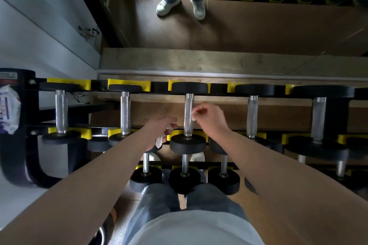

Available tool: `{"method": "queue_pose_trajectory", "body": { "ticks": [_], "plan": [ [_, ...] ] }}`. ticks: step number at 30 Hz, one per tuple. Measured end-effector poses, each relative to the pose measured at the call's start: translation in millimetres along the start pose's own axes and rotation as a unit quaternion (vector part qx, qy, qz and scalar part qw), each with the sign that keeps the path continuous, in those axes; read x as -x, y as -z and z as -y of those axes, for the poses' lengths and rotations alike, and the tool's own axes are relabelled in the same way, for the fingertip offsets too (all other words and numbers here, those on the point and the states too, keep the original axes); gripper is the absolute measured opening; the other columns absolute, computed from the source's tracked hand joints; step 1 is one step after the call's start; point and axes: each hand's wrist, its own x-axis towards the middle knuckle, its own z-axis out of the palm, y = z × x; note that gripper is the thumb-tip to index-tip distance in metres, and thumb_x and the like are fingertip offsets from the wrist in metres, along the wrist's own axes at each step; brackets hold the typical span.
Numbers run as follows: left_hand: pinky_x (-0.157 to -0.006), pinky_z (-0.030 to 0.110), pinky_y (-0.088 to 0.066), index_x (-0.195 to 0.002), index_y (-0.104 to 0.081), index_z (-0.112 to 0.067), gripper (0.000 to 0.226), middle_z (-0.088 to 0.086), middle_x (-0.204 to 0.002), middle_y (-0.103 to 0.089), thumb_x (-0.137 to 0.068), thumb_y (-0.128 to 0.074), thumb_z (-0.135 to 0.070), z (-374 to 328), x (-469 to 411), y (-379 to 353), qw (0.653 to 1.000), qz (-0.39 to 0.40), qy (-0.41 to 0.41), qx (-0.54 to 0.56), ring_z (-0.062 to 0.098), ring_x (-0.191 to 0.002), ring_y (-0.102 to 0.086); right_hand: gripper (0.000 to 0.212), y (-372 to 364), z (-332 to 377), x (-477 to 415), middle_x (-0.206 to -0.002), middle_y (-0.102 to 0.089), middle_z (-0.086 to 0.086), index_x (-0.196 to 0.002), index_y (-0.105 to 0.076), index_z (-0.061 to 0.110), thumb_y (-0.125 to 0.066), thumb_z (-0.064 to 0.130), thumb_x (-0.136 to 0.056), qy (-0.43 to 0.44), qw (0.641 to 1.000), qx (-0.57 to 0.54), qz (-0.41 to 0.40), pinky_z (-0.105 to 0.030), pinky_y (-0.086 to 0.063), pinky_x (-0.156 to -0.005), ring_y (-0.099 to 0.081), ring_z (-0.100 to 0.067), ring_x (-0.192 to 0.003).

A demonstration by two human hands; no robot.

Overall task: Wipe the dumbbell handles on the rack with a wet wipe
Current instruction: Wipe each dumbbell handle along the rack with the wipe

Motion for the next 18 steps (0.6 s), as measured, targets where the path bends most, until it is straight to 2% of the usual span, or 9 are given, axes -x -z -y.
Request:
{"method": "queue_pose_trajectory", "body": {
  "ticks": [3,5,7,9,11,13,15,18],
  "plan": [
    [-0.048,0.025,-0.04,-0.112,-0.071,-0.017,0.021,0.008,-0.101,-0.072,-0.095,-0.071,-0.029,0.9,2.3,1.1,1.0,-0.005,0.006,-0.006,0.013,-0.062,-0.053,0.016,2.9,11.8,-12.4,-0.106,-0.07,0.01,-0.114,-0.072,0.02,-0.067,0.023,-0.099,0.052,0.994,0.016,-0.09,-0.01,-0.043,-0.076,-0.063,-0.004,-0.094],
    [-0.048,0.024,-0.041,-0.111,-0.07,-0.018,0.019,0.007,-0.101,-0.072,-0.095,-0.071,-0.029,3.8,0.4,1.5,1.0,-0.017,0.018,-0.011,0.014,-0.066,-0.053,0.022,-0.3,8.6,-11.6,-0.112,-0.07,0.007,-0.12,-0.071,0.018,-0.065,0.02,-0.1,0.093,0.989,0.068,-0.09,-0.01,-0.043,-0.078,-0.062,-0.004,-0.097],
    [-0.045,0.023,-0.041,-0.11,-0.07,-0.018,0.02,0.005,-0.099,-0.073,-0.094,-0.072,-0.031,6.2,-1.9,3.1,0.999,-0.029,0.035,-0.018,0.015,-0.068,-0.054,0.022,-4.9,-2.6,-2.6,-0.114,-0.07,0.002,-0.12,-0.072,0.017,-0.065,0.016,-0.099,0.152,0.978,0.134,-0.056,-0.018,-0.05,-0.088,-0.064,-0.008,-0.1],
    [-0.043,0.024,-0.04,-0.11,-0.071,-0.019,0.021,0.004,-0.1,-0.074,-0.093,-0.072,-0.032,8.6,-4.9,5.6,0.999,-0.026,0.041,-0.015,0.015,-0.068,-0.055,0.018,-6.6,-15.3,7.8,-0.11,-0.07,-0.001,-0.114,-0.073,0.014,-0.065,0.013,-0.098,0.21,0.957,0.198,0.012,-0.029,-0.054,-0.095,-0.065,-0.012,-0.1],
    [-0.042,0.024,-0.04,-0.108,-0.071,-0.018,0.021,0.004,-0.098,-0.074,-0.094,-0.072,-0.033,10.5,-5.7,7.4,0.999,-0.02,0.04,-0.021,0.015,-0.067,-0.054,0.017,-6.1,-23.9,16.8,-0.108,-0.067,0.0,-0.111,-0.074,0.015,-0.063,0.013,-0.099,0.251,0.932,0.246,0.092,-0.032,-0.054,-0.095,-0.062,-0.011,-0.099],
    [-0.043,0.023,-0.04,-0.103,-0.071,-0.016,0.021,0.004,-0.095,-0.072,-0.093,-0.072,-0.035,11.7,-4.2,9.6,0.998,-0.022,0.045,-0.035,0.015,-0.067,-0.053,0.018,-5.2,-25.6,20.3,-0.11,-0.064,0.0,-0.114,-0.073,0.016,-0.062,0.014,-0.099,0.284,0.907,0.287,0.125,-0.033,-0.053,-0.093,-0.06,-0.013,-0.102],
    [-0.044,0.024,-0.04,-0.104,-0.071,-0.015,0.021,0.004,-0.094,-0.07,-0.094,-0.071,-0.033,13.0,-3.6,10.3,0.999,-0.011,0.036,-0.026,0.015,-0.067,-0.052,0.019,-4.3,-21.0,16.0,-0.11,-0.065,-0.004,-0.115,-0.072,0.013,-0.063,0.012,-0.099,0.313,0.896,0.301,0.096,-0.035,-0.054,-0.092,-0.061,-0.017,-0.103],
    [-0.046,0.023,-0.04,-0.107,-0.07,-0.015,0.02,0.004,-0.09,-0.069,-0.095,-0.069,-0.03,11.2,4.0,13.7,0.999,-0.018,0.03,-0.02,0.014,-0.066,-0.053,0.019,-3.5,-3.7,1.4,-0.112,-0.067,-0.008,-0.116,-0.071,0.009,-0.065,0.009,-0.097,0.311,0.911,0.27,-0.007,-0.033,-0.054,-0.093,-0.063,-0.019,-0.103]
  ]
}}
